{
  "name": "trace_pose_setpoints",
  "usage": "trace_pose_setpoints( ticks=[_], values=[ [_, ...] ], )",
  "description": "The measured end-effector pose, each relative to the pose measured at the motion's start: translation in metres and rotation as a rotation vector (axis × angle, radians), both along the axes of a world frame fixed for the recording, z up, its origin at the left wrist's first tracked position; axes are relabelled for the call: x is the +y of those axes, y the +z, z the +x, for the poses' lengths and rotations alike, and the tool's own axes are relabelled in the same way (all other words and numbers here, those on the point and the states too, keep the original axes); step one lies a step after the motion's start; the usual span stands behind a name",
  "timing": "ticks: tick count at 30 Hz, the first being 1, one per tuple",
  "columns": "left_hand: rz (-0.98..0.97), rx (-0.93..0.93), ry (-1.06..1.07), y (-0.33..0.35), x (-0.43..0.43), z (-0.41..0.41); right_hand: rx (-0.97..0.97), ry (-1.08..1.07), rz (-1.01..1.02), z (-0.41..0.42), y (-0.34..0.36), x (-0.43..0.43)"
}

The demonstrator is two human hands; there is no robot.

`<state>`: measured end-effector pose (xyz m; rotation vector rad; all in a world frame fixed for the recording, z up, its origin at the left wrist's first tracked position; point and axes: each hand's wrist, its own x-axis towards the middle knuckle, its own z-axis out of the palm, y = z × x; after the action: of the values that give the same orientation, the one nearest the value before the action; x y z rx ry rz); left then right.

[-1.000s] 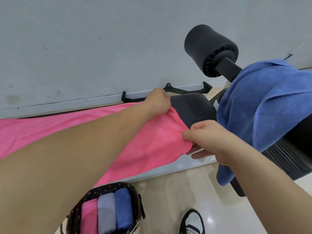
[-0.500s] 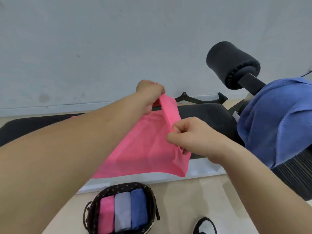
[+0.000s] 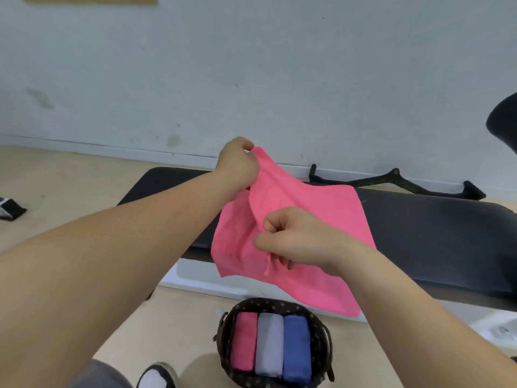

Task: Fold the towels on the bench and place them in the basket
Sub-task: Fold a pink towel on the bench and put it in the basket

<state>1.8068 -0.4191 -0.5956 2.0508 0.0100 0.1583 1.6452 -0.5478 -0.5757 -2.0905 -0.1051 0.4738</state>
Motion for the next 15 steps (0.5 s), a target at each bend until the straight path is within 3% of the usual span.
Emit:
trace_pose_setpoints(
  ticks=[6,12,15],
  values=[
    [-0.004,0.01,-0.005,-0.013,0.033,0.012,0.025,0.06,-0.012,0.015,-0.005,0.031],
    [0.132,0.095,-0.005,-0.042,0.06,0.0,0.117,0.122,-0.005,0.018,-0.025,0.041],
    [0.226,0.141,-0.02,-0.05,0.068,-0.009,-0.077,-0.063,-0.032,0.031,-0.036,0.029]
  ],
)
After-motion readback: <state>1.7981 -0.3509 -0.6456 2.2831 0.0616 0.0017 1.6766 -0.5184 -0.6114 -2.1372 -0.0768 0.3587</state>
